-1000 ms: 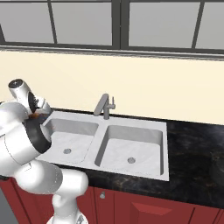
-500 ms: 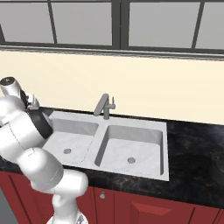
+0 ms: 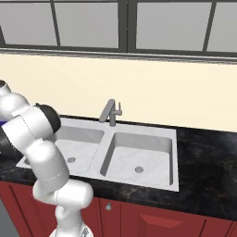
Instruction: Pick up all produce items and place them in the sink. Turn on the sink faucet to wash them. Then turn the sink off and put them in the tray.
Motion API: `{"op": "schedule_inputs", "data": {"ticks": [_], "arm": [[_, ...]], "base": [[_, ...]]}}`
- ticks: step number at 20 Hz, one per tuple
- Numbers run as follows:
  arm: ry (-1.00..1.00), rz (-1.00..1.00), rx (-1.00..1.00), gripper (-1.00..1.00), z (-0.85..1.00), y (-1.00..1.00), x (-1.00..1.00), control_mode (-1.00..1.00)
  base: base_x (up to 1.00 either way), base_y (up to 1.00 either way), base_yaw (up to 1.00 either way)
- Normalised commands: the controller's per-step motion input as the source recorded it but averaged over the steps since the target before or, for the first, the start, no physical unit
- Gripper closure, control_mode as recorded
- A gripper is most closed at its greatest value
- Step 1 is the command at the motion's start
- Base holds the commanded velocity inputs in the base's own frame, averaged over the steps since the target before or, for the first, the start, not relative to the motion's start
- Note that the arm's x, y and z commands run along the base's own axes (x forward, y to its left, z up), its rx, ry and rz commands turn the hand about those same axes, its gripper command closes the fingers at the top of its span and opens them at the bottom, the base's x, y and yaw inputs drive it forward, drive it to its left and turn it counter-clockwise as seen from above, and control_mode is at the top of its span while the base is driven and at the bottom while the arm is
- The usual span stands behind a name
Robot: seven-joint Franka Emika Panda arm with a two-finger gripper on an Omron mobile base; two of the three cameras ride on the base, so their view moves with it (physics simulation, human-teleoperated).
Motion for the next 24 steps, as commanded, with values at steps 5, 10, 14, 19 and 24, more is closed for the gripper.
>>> {"op": "schedule_inputs", "data": {"ticks": [5, 10, 14, 19, 24], "arm": [[0.01, 0.07, -0.07, 1.0, -0.27, 0.13, 0.01, -1.0], [0.02, 0.0, -0.13, 1.0, -0.29, 0.26, 0.12, -1.0], [0.03, 0.0, -0.08, 1.0, -0.11, 0.3, 0.13, -1.0], [0.05, 0.0, -0.02, 1.0, 0.0, 0.4, 0.18, -1.0], [0.07, 0.0, -0.03, 1.0, -0.06, 0.32, 0.25, -1.0]], "base": [[0.0, 0.0, 0.0], [0.0, 0.0, 0.0], [0.0, 0.0, 0.0], [0.0, 0.0, 0.0], [0.0, 0.0, 0.0]]}}
